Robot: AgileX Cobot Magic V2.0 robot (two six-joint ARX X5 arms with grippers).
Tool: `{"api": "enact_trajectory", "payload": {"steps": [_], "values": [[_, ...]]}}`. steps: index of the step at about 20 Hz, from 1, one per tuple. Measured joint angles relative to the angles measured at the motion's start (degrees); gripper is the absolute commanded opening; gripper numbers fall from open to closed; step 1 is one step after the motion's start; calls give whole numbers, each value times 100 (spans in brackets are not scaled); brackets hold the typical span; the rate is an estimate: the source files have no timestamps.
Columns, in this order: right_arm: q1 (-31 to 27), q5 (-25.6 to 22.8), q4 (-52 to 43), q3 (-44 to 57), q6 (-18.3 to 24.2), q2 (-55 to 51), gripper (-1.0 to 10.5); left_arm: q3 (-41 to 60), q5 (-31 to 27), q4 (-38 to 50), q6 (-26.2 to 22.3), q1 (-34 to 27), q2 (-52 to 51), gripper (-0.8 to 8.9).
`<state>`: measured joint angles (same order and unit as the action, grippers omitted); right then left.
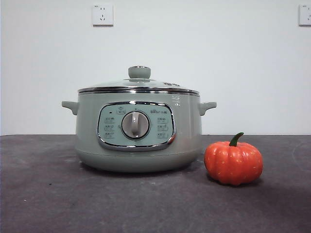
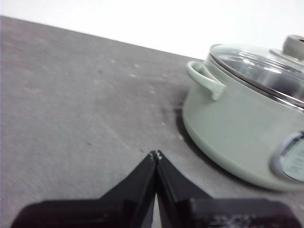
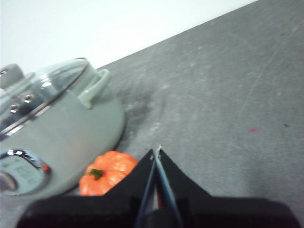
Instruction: Pick up the pumpkin,open the lid,put the pumpkin in the pot,close the lid
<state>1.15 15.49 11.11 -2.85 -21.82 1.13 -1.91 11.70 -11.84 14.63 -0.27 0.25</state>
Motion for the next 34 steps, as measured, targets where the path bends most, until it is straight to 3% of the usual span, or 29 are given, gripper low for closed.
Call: {"api": "enact_trajectory", "payload": {"steps": [8, 14, 19, 24, 31, 34], "values": [[0, 175, 450, -1051, -175, 675, -12, -852, 350, -765, 111, 0, 87, -7], [0, 723, 1158, -2157, 83, 1716, -12, -1613, 807, -1150, 192, 0, 734, -7], [0, 1231, 2164, -3233, 660, 2717, -12, -2457, 1478, -1604, -22, 0, 1617, -7], [31, 1565, 3377, -4365, 1467, 3668, -12, -3362, 2168, -2251, -614, 0, 2564, -8], [361, 1589, 5045, -5702, 2594, 4647, -12, -4352, 2885, -3373, -1674, 0, 3550, -8], [542, 1580, 5364, -5823, 2846, 4734, -11, -4518, 3005, -3777, -2035, 0, 3718, -8]]}}
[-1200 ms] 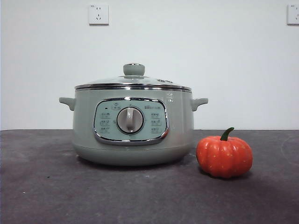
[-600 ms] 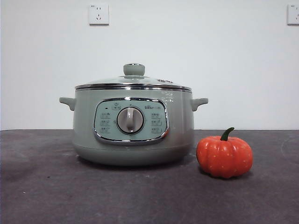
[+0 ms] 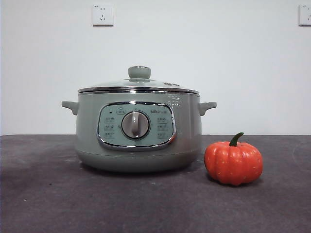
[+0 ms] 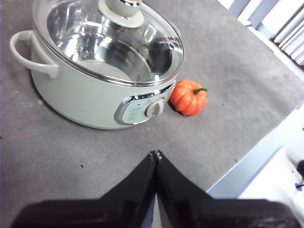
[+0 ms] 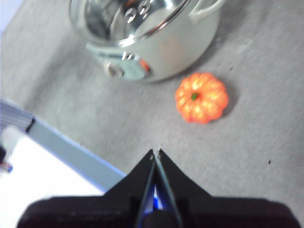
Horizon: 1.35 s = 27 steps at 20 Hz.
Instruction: Pick up the pumpkin,open the lid,put the pumpkin in the pot,close the lid
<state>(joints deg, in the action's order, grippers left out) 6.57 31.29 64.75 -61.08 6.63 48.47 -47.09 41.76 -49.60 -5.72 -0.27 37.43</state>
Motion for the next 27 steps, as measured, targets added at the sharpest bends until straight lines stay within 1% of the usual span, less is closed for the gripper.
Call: {"api": "enact_trajectory", "payload": {"steps": [2, 3, 4, 5, 6, 7, 8, 14, 18, 20, 23, 27], "values": [[24, 2, -2, 0, 59, 0, 11, 0, 0, -4, -79, 0, 2, 14], [24, 0, -7, 0, 70, 0, 42, 0, 0, 0, -81, 0, 2, 120], [24, 0, -9, 0, 74, 0, 163, 0, -2, 20, -81, 0, 2, 324], [24, 0, -11, 0, 74, 0, 342, 0, -2, 39, -81, 0, 2, 536], [24, 0, -13, 0, 70, 0, 536, 0, -2, 46, -79, 0, 2, 647], [24, 0, -26, 0, 66, 0, 661, 0, -2, 70, -79, 0, 2, 660], [24, 0, -55, 0, 63, 0, 675, -2, -2, 83, -79, 0, 2, 660], [87, 0, -101, 0, 61, 17, 666, -2, 0, 83, -79, 0, 2, 660], [476, -26, -225, 0, 42, 238, 666, -7, 2, 101, -92, 0, 0, 660], [728, -227, -374, 0, 44, 494, 666, -7, 2, 118, -92, 0, 2, 660], [1117, -769, -546, 0, 55, 1088, 666, -7, 2, 122, -92, 0, 0, 660], [1602, -1329, -1067, 0, 149, 2050, 669, -7, 4, 122, -92, 0, 0, 660]]}}
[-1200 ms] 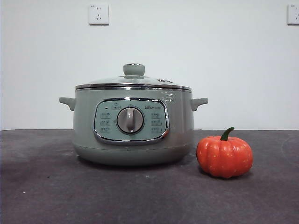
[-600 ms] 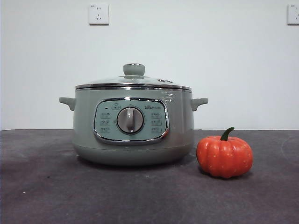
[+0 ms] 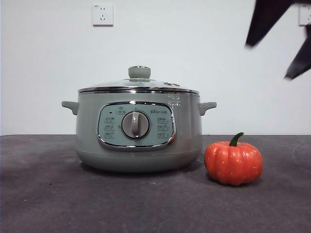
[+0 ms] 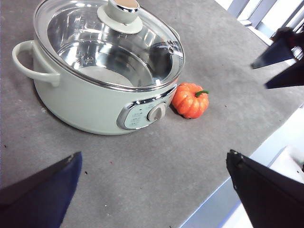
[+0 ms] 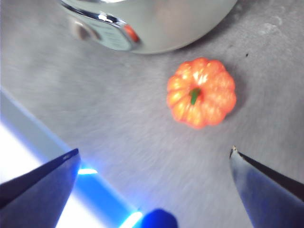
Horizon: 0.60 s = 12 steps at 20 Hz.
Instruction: Pick up the pumpkin,open the lid,put the pumpkin in the pot,close the lid
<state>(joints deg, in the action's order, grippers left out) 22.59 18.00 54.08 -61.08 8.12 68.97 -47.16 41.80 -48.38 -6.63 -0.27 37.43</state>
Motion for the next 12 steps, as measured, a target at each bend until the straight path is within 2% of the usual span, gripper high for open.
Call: {"api": "enact_trajectory", "payload": {"steps": [3, 6, 12], "values": [[205, -479, -483, 0, 63, 649, 670, 0, 0, 0, 0, 0, 0, 660], [258, -741, -807, 0, 140, 1139, 670, 0, -2, 0, 0, 0, 0, 660], [271, -774, -1355, -4, 181, 1893, 671, 0, -2, 0, 0, 0, 2, 660]]}}
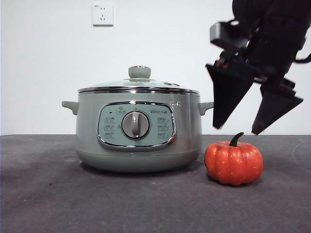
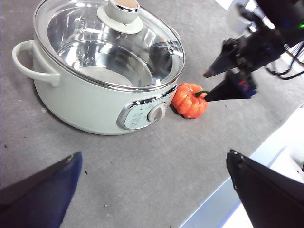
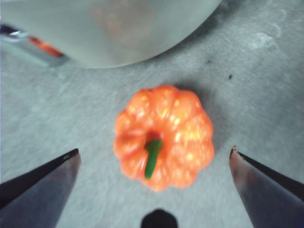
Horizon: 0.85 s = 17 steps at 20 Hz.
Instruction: Pick up the pumpkin,open the lid,put the pumpkin in the pot,close the lid
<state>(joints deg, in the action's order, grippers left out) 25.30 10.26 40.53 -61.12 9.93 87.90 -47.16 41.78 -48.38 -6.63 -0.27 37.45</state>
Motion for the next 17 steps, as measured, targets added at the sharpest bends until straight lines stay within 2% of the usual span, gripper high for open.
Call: {"api": "enact_trajectory", "payload": {"steps": [10, 11, 14, 15, 16, 17], "values": [[24, -4, -291, -4, -2, 811, 652, 0, 0, 0, 0, 0, -2, 660], [24, -11, -291, -4, -2, 870, 592, 0, 0, 0, 0, 0, -2, 660], [24, -28, -295, -4, -33, 935, 295, 0, 0, 0, 0, 0, 0, 660], [24, -28, -293, -4, -52, 935, 169, 0, -2, 0, 0, 0, 0, 660], [24, -20, -289, -4, -74, 935, -28, 0, -2, 0, 0, 0, -2, 660], [24, 4, -286, -4, -74, 935, -10, 0, -2, 0, 0, 0, -2, 660]]}}
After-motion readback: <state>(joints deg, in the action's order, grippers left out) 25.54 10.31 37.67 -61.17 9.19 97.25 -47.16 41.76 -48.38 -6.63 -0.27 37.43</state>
